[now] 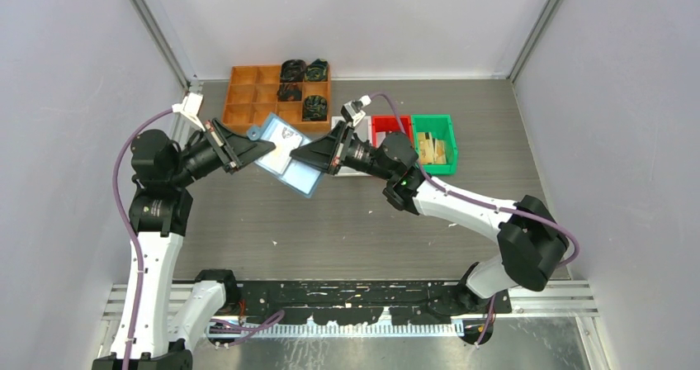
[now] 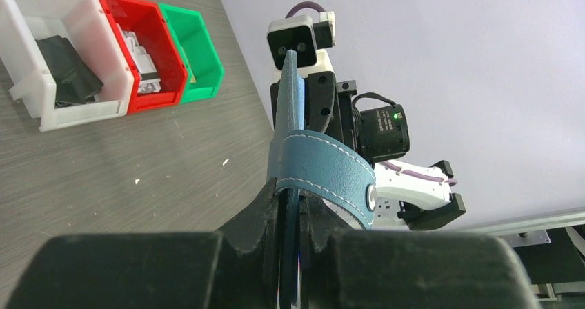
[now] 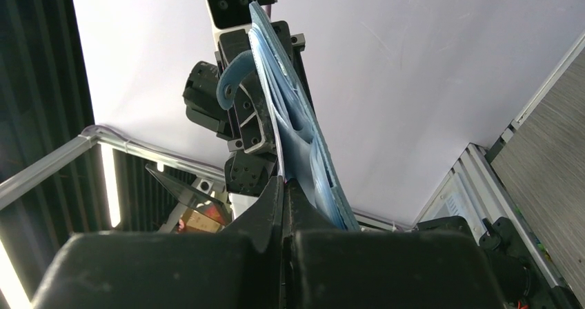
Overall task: Take the credit cards out of the card holder
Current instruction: Remove the credit card from the card holder.
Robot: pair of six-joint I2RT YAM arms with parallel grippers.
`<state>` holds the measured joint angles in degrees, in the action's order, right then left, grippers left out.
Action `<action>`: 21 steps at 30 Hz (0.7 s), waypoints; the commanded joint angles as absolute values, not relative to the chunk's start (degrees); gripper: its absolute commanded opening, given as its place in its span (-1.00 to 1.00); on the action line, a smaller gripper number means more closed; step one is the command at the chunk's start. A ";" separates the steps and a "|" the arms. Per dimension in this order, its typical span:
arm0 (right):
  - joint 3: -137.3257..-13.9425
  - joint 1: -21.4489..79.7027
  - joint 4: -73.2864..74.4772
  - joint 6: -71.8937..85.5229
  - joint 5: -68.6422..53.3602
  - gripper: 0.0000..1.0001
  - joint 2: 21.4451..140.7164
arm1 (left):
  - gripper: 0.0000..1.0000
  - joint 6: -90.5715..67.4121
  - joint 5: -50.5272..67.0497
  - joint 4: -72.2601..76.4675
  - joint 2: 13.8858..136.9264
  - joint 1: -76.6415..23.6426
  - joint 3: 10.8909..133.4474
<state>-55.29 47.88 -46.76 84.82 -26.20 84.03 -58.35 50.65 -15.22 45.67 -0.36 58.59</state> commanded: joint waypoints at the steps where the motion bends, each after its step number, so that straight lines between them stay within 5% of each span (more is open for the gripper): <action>1: -53.96 48.00 -50.41 83.28 -25.60 -0.98 80.61 | -0.78 -58.97 52.91 -12.19 45.14 -0.52 59.85; 21: -51.11 48.65 -46.05 78.61 -25.04 -0.99 77.78 | -0.85 -61.02 52.76 -10.98 44.81 -0.44 60.00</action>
